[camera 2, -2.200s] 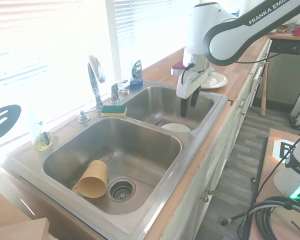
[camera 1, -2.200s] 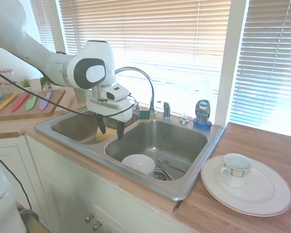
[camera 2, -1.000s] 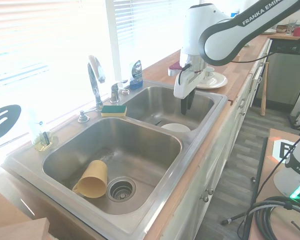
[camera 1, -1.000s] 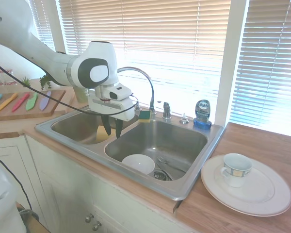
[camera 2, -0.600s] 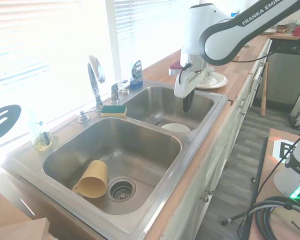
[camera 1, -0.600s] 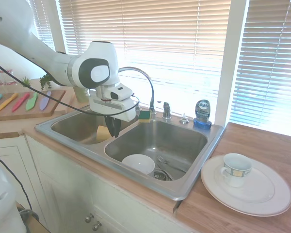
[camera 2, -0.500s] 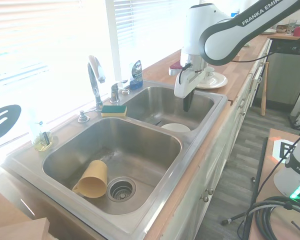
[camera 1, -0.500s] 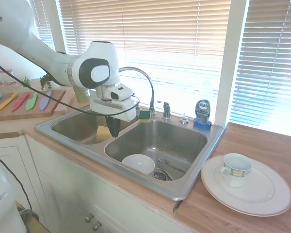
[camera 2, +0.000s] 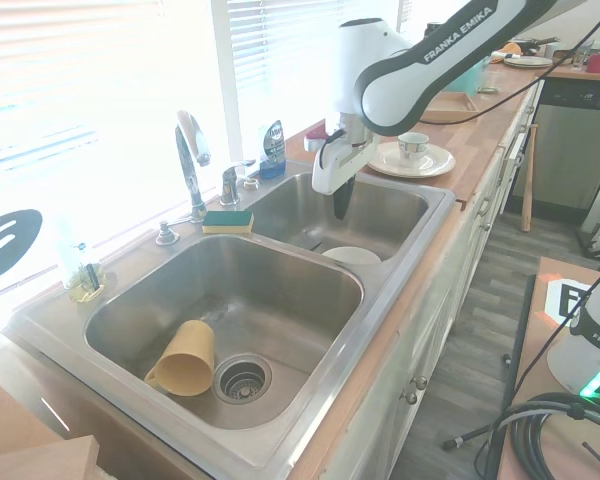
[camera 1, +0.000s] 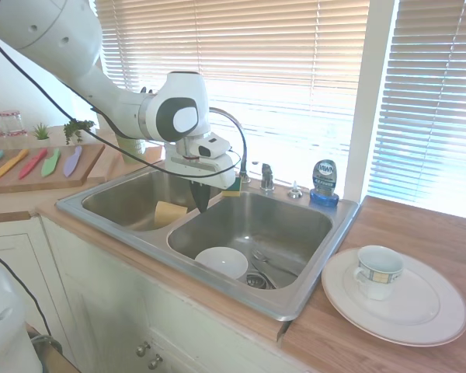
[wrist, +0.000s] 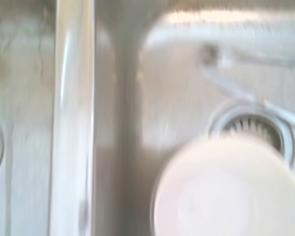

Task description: Turn on the faucet

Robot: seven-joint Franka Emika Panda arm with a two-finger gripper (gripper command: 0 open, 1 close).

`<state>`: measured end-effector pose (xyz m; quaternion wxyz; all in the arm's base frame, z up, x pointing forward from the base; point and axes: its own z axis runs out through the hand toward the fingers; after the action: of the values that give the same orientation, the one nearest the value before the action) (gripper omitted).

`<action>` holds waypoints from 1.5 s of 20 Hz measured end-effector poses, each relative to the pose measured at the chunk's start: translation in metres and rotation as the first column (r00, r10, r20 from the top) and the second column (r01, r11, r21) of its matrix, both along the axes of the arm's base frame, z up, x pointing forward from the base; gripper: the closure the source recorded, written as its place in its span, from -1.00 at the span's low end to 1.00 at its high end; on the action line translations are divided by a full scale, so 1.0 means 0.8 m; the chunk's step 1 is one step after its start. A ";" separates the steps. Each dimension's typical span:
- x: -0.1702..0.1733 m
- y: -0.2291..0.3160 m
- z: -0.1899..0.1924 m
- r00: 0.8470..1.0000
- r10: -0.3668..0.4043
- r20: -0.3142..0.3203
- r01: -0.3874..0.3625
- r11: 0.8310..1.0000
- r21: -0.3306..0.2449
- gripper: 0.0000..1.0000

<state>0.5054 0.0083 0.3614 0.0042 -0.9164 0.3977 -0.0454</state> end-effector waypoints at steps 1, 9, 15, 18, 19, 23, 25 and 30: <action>0.018 -0.001 -0.003 1.000 -0.001 0.006 0.001 1.000 -0.001 1.00; 0.154 -0.017 0.022 0.996 -0.017 0.084 0.018 1.000 -0.007 1.00; 0.214 -0.017 0.043 0.994 -0.016 0.107 0.018 1.000 -0.019 1.00; 0.231 -0.017 0.043 0.992 -0.014 0.123 0.017 1.000 -0.022 1.00; 0.235 -0.017 0.044 0.992 -0.014 0.127 0.017 1.000 -0.023 1.00; 0.243 -0.017 0.045 0.989 -0.013 0.144 0.017 1.000 -0.025 1.00; 0.248 -0.015 0.045 0.984 -0.003 0.176 0.008 1.000 -0.026 1.00; 0.257 -0.014 0.054 0.963 0.005 0.269 0.006 0.999 -0.039 1.00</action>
<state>0.7113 -0.0031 0.4042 0.0400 -0.9014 0.3928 -0.1775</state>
